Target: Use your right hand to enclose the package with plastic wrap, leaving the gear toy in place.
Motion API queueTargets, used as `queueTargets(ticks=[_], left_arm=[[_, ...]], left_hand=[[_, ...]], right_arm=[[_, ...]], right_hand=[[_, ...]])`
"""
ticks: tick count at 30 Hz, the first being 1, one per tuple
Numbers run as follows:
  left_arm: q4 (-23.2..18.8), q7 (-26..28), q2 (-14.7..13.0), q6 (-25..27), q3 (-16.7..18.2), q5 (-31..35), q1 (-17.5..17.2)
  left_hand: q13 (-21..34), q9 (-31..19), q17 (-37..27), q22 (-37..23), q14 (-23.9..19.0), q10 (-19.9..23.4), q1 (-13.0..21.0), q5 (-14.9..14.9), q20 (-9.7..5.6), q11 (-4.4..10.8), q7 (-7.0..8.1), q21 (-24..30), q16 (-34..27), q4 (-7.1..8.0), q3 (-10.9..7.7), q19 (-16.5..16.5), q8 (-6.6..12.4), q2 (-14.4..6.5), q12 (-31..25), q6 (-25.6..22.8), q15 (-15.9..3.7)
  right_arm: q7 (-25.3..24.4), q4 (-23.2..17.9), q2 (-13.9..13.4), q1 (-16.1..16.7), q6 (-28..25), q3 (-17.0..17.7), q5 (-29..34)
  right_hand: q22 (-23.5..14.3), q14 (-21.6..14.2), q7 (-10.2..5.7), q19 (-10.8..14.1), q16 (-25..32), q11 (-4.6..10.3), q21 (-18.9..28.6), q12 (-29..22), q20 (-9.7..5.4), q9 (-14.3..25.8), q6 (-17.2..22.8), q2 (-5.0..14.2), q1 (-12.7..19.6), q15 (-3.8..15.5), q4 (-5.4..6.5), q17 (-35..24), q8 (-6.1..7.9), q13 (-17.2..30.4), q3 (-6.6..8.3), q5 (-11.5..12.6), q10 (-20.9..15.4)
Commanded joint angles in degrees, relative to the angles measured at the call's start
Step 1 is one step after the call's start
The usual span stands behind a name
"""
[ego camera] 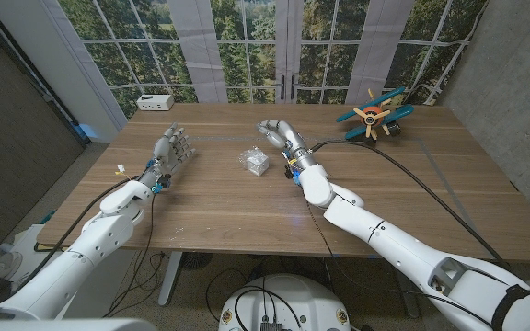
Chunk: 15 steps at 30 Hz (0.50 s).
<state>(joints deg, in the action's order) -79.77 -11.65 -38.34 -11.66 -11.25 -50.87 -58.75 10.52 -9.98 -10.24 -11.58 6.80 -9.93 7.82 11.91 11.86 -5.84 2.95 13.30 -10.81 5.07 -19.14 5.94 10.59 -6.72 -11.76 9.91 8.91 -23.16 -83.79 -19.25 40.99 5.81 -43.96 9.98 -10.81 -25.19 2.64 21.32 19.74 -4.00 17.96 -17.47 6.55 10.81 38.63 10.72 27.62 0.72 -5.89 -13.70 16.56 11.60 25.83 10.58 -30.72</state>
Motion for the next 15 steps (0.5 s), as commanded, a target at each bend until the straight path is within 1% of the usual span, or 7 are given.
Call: queueTargets(ticks=[1,5,8,10,12,13,15], left_arm=[[0.3,-1.0,-0.5,0.5,0.0,-0.4,0.2],[1.0,-1.9,-0.7,0.8,-0.1,-0.5,0.6],[1.9,-2.8,-0.6,0.6,-0.3,-0.5,1.0],[2.7,-3.4,-0.3,0.2,-0.5,-0.3,1.5],[3.9,-3.7,0.5,-1.6,-0.8,0.5,2.0],[4.4,-3.5,0.8,-2.6,-1.0,1.3,2.2],[5.2,-3.4,1.0,-4.4,-1.4,2.8,2.6]], left_hand=[[0.3,-0.2,-0.1,-0.3,-0.1,-3.0,0.2,-0.1,0.31,-0.23,0.30,0.2,0.0,0.02,-0.46,-0.1,0.19,0.3,-0.4,3.7,0.34],[0.3,-0.2,-0.1,-0.3,-0.3,-2.5,0.2,-0.1,0.31,-0.35,0.32,0.2,-0.1,0.02,-0.46,-0.1,0.26,0.3,-0.6,3.5,0.36],[0.3,-0.2,-0.1,-0.3,-0.5,-2.2,0.2,-0.1,0.31,-0.37,0.26,0.2,-0.1,0.01,-0.46,-0.1,0.38,0.4,-0.7,3.1,0.42],[0.3,-0.2,-0.1,-0.3,-0.8,-1.8,0.1,-0.1,0.31,-0.39,0.20,0.2,-0.2,0.00,-0.46,-0.2,0.51,0.4,-0.8,2.7,0.42],[0.3,-0.2,-0.1,-0.3,-1.3,-1.2,0.1,-0.1,0.29,-0.50,-0.09,0.3,-0.3,-0.01,-0.46,-0.4,0.77,0.4,-0.9,1.8,0.33],[0.2,-0.2,-0.1,-0.3,-2.4,0.7,0.1,-0.1,0.28,-0.66,-0.45,0.6,-0.6,-0.02,-0.48,-1.2,1.23,0.5,-1.4,-0.1,-0.05],[0.2,-0.2,0.0,-0.2,-4.1,2.9,0.2,-0.1,0.29,-0.71,-0.88,0.9,-0.9,-0.16,-0.70,-2.0,1.70,0.4,-1.9,-2.8,-0.43]], right_arm=[[0.9,-1.8,-0.4,0.9,0.0,2.5,-3.8],[0.1,-2.1,0.0,1.7,0.8,3.8,-5.6],[-1.3,-2.9,0.1,2.5,0.5,4.6,-6.1],[-1.7,-3.4,0.1,3.1,0.6,5.2,-6.7],[-2.0,-4.2,0.0,3.6,0.2,5.7,-7.3],[-2.0,-4.6,-0.2,3.8,-0.3,5.9,-7.6],[-2.3,-5.6,-0.4,4.3,-1.2,6.2,-7.7]], right_hand=[[-0.1,-0.6,0.09,0.6,0.7,-0.09,0.3,-0.4,0.12,0.1,0.8,0.56,0.0,-0.04,0.08,-0.3,0.58,0.2,0.65,0.0,-0.7],[-0.1,-0.7,0.28,0.6,0.8,-0.11,0.3,-0.3,0.22,0.2,1.2,0.50,0.1,-0.14,0.17,-0.4,0.65,0.2,0.77,0.0,-0.8],[-0.1,-0.7,0.47,0.7,0.9,-0.42,0.3,-0.4,0.20,0.2,1.6,0.42,0.2,-0.21,0.22,-0.5,0.68,0.2,0.87,0.0,-1.1],[-0.1,-0.8,0.55,0.7,1.0,-0.41,0.3,-0.3,0.20,0.2,1.7,0.38,0.1,-0.28,0.28,-0.6,0.68,0.2,0.89,0.0,-1.2],[-0.1,-0.9,0.53,0.7,1.0,-0.47,0.3,-0.4,0.20,0.2,1.9,0.35,0.2,-0.35,0.32,-0.7,0.68,0.2,0.94,0.0,-1.4],[-0.1,-1.0,0.52,0.7,1.1,-0.52,0.3,-0.5,0.25,0.2,2.0,0.32,0.2,-0.43,0.34,-0.7,0.70,0.2,1.00,0.0,-1.8],[-0.2,-1.2,0.79,0.6,1.2,-1.03,0.2,-0.9,0.44,0.2,2.5,0.11,0.2,-0.60,0.41,-0.8,0.71,0.3,1.14,0.0,-3.1]])
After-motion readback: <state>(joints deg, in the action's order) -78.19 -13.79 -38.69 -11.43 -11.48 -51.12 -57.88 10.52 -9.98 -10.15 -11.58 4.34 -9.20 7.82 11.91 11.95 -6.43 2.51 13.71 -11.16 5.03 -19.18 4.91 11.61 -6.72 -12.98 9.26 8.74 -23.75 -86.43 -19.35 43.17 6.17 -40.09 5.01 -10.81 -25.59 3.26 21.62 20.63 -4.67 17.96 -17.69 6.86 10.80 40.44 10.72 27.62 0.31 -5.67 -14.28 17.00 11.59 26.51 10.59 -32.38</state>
